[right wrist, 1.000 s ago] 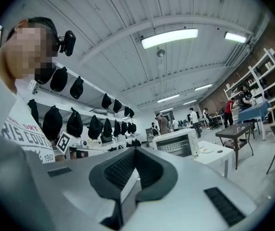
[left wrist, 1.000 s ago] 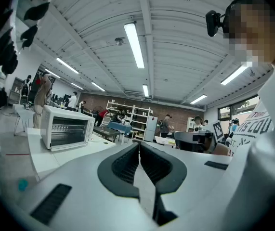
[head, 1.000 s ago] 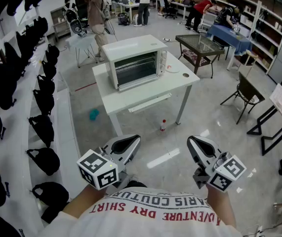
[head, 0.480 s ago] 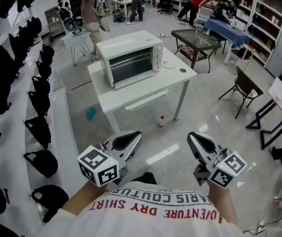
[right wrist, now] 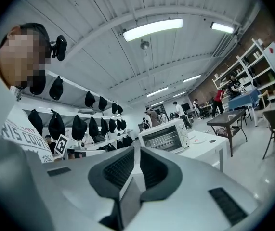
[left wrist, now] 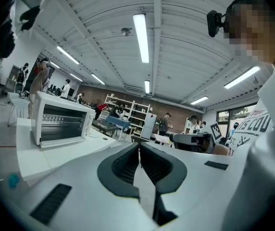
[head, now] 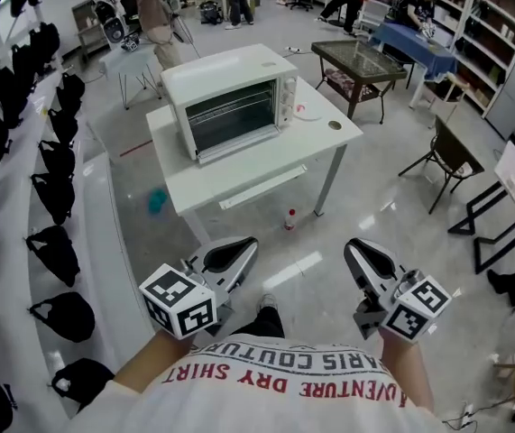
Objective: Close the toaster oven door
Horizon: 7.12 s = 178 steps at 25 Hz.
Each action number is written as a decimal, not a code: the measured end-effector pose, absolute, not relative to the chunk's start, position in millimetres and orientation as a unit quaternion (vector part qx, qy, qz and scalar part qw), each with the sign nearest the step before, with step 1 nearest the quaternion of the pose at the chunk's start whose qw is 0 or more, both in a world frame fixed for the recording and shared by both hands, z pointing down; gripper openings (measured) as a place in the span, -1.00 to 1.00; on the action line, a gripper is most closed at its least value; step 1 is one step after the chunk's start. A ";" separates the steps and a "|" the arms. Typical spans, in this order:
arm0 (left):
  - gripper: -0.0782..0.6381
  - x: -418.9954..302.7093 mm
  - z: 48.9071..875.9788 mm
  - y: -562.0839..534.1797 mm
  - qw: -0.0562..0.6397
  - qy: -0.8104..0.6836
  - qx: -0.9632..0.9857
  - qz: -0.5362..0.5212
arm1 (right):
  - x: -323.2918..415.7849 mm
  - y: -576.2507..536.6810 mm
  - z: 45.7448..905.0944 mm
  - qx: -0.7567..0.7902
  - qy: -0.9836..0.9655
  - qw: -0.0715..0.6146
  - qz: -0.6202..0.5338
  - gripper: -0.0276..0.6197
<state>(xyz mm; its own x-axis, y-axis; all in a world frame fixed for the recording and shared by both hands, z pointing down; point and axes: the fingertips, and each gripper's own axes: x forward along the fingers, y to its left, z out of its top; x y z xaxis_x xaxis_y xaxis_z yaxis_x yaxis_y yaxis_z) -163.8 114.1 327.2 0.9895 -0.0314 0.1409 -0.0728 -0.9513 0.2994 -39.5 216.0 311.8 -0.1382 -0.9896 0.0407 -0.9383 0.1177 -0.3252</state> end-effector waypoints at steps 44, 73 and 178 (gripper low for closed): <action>0.17 -74.4 489.9 -113.4 0.186 -0.364 0.887 0.214 | 193.5 -68.0 482.0 -0.432 0.865 -0.152 -0.204 -0.02; 0.17 -120.4 660.9 -139.5 0.221 -0.372 0.842 0.321 | 169.2 -105.6 660.6 -0.393 0.826 -0.285 -0.287 -0.02; -0.38 -89.6 424.7 -232.1 0.230 -0.421 0.872 0.095 | 168.1 -190.0 419.7 -0.459 0.870 -0.055 -0.171 -0.50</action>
